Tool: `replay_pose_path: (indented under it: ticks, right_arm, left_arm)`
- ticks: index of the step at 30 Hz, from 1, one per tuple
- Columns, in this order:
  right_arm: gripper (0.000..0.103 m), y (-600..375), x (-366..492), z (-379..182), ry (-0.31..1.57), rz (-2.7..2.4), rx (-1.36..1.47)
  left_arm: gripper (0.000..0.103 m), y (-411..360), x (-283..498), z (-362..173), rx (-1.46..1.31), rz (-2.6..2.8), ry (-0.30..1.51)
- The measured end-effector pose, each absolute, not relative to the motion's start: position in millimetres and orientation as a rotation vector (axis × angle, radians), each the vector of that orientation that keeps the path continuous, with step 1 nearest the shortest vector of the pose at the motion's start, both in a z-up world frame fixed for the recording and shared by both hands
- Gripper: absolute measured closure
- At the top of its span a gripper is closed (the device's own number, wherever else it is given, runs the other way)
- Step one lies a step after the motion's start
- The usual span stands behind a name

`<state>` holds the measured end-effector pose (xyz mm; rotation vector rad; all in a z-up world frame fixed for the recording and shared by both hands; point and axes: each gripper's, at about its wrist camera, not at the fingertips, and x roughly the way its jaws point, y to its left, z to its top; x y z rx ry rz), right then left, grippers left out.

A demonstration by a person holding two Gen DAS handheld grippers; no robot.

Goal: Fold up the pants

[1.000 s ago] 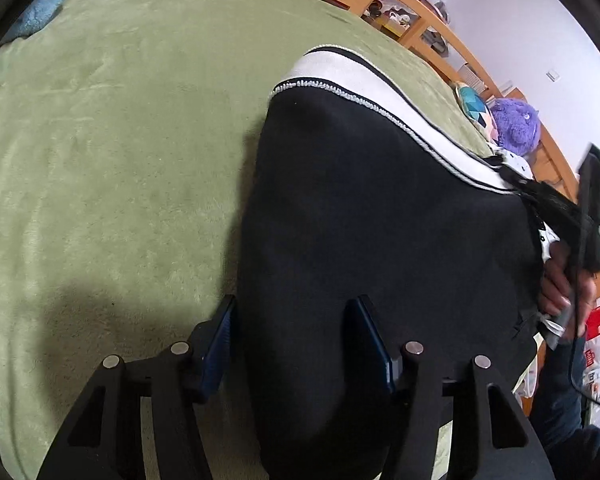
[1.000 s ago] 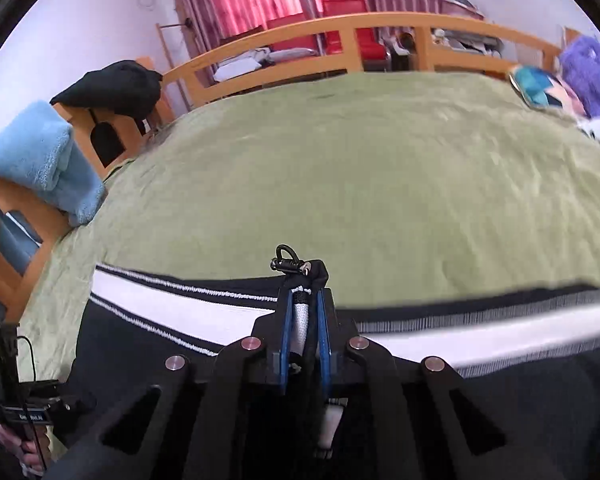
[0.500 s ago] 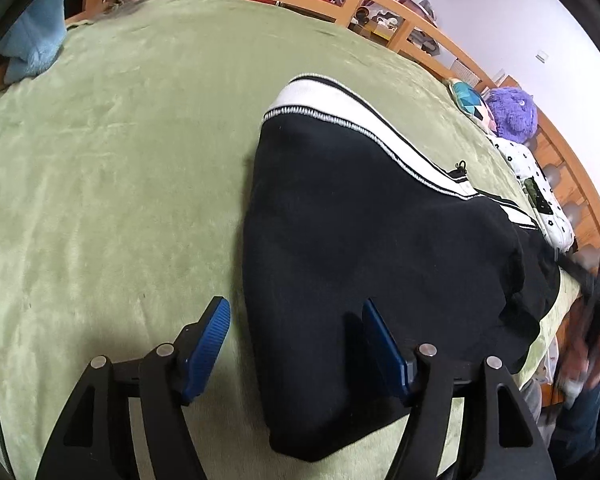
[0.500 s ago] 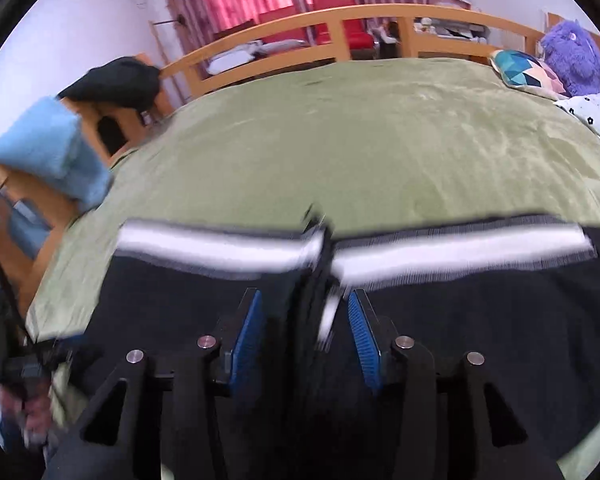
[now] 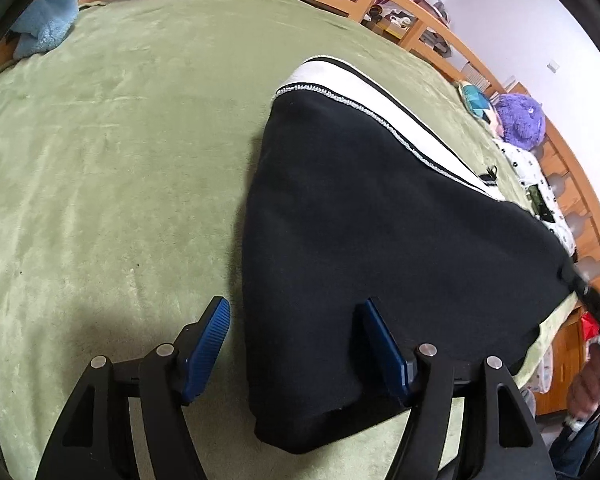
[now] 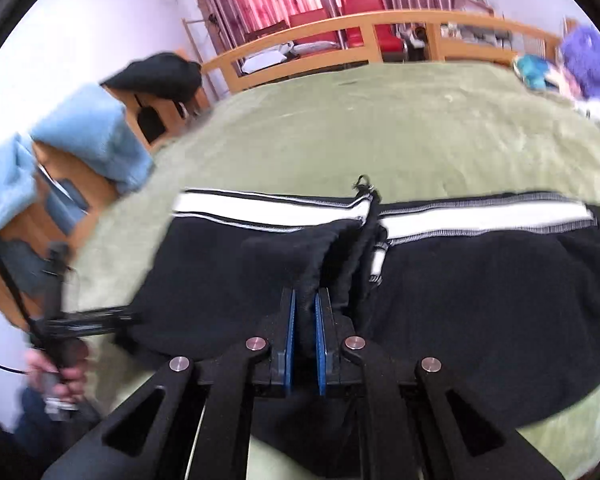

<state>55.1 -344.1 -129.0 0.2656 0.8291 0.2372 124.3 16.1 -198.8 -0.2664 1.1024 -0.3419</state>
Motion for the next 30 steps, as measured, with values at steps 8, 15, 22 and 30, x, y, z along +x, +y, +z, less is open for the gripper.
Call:
replay_pose_path:
  ticks: [8, 15, 22, 30]
  right_arm:
    - [0.082, -342.3, 43.8, -185.8, 0.980, 0.198, 0.211]
    - [0.065, -338.4, 69.8, -116.9, 0.750, 0.194, 0.130]
    - [0.099, -298.1, 145.5, -184.6, 0.927, 0.273, -0.073]
    - [0.100, -323.0, 151.4, -190.7, 0.960, 0.196, 0.026]
  left_arm:
    - [0.036, 15.3, 126.6, -191.9, -0.230, -0.337, 1.084]
    - [0.036, 10.7, 129.2, -173.6, -0.246, -0.382, 1.001]
    - [0.036, -13.9, 136.2, -193.8, -0.122, -0.414, 1.053]
    - [0.036, -16.5, 160.9, -149.9, -0.136, -0.454, 0.923]
